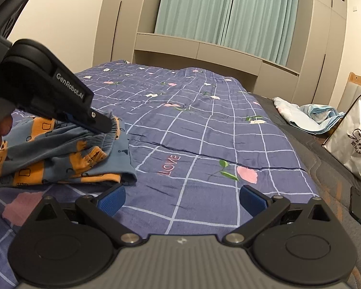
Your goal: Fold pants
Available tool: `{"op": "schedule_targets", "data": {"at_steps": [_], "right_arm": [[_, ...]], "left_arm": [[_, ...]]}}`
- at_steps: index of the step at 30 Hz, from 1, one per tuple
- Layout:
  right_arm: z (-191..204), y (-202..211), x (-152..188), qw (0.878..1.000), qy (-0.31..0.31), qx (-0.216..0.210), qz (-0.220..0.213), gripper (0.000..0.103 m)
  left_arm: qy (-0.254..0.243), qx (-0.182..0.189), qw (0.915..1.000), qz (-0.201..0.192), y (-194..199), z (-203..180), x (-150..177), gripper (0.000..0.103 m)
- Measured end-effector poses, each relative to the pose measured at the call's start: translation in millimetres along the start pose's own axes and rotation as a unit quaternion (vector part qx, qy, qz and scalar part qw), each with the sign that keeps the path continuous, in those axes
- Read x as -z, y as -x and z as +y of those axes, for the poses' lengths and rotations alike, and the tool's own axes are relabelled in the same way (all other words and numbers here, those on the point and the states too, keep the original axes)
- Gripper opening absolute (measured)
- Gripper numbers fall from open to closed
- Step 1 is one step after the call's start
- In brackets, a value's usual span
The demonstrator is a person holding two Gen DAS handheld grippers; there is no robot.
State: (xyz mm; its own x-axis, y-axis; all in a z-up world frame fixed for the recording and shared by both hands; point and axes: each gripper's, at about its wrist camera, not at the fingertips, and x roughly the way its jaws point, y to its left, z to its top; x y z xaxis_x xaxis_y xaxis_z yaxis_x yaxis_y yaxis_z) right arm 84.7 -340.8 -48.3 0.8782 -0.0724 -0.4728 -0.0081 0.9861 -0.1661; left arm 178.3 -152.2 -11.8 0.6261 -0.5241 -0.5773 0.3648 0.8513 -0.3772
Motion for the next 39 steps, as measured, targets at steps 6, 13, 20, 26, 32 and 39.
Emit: {"op": "schedule_targets", "data": {"at_steps": [6, 13, 20, 26, 32, 39], "right_arm": [[2, 0, -2, 1.000, 0.000, 0.003, 0.001, 0.103], [8, 2, -13, 1.000, -0.012, -0.008, -0.009, 0.103], [31, -10, -45, 0.997, -0.038, -0.058, -0.020, 0.103], [65, -38, -75, 0.996, -0.024, -0.089, -0.020, 0.103], [83, -65, -69, 0.997, 0.009, -0.068, 0.020, 0.103], [68, -64, -41, 0.996, -0.030, -0.075, 0.037, 0.103]], "left_arm": [[0.024, -0.007, 0.9987, -0.045, 45, 15, -5, 0.076], [0.060, -0.079, 0.9921, -0.076, 87, 56, 2, 0.101], [0.127, -0.171, 0.9755, -0.056, 95, 106, 26, 0.102], [0.143, -0.197, 0.9698, -0.019, 85, 122, 44, 0.102], [0.123, -0.205, 0.9709, -0.021, 81, 118, 58, 0.102], [0.109, -0.208, 0.9718, -0.026, 80, 115, 62, 0.102]]}}
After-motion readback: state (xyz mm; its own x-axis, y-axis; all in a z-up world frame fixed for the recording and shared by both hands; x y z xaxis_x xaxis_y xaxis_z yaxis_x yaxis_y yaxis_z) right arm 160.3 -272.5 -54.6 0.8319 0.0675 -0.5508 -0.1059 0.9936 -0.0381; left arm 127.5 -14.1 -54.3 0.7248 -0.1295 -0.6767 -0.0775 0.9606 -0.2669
